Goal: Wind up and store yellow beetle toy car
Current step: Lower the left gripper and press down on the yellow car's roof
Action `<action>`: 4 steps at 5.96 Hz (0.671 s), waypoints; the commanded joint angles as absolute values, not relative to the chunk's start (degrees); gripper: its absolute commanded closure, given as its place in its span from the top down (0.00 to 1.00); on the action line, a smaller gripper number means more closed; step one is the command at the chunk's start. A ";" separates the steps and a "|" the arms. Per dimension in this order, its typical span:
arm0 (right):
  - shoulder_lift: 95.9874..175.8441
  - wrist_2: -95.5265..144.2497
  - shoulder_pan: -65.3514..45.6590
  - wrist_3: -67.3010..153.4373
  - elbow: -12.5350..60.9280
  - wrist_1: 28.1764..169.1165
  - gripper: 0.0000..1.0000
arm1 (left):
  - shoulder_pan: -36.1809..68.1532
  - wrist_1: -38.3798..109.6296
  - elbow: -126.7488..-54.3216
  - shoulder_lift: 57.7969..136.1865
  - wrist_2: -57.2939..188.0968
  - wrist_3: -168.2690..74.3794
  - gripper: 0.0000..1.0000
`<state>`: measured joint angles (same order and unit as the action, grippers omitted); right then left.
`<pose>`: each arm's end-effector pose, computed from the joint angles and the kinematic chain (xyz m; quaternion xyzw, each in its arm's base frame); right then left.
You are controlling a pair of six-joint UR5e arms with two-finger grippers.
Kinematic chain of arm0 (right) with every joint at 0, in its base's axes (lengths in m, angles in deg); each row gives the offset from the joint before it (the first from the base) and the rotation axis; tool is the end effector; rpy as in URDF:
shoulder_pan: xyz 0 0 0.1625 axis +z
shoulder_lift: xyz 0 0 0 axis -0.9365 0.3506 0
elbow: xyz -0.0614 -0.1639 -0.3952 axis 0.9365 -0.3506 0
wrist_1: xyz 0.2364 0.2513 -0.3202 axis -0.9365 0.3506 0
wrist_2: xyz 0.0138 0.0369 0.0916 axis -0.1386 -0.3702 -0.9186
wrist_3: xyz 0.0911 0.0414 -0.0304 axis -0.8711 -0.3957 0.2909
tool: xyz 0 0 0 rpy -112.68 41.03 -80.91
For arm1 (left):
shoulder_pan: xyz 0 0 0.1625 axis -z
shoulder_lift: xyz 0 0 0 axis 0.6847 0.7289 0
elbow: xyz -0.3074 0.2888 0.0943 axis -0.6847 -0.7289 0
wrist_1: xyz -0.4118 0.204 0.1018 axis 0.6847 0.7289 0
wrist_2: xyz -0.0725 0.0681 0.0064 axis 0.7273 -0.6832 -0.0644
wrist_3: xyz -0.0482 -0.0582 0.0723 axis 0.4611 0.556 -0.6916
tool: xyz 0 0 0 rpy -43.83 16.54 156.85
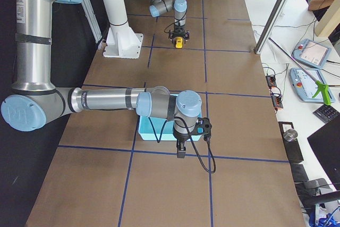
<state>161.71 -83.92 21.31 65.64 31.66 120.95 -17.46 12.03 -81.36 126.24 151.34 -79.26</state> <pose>0.0711 -0.5004 0.6409 -0.0138 -0.3539 -0.0300 0.9347 0.6844 -0.4431 0.1572 0.2791 0.2741 0.6440 0.6574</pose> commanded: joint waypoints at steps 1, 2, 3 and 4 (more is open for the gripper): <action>161.73 -83.92 21.31 65.63 31.66 120.95 1.00 | -17.46 12.25 -79.82 126.70 151.36 -79.17 1.00; 161.65 -83.92 21.31 65.63 31.66 120.95 1.00 | -17.46 12.33 -79.37 126.62 151.45 -79.25 1.00; 161.47 -84.01 21.31 65.55 31.92 120.95 1.00 | -17.46 13.38 -78.59 126.62 151.45 -79.08 0.96; 161.30 -84.27 21.31 65.55 32.01 120.95 1.00 | -17.46 13.39 -78.58 126.62 151.45 -79.08 0.87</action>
<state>161.46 -84.08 21.31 65.57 31.89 120.95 -17.46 13.13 -78.81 126.62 151.44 -79.12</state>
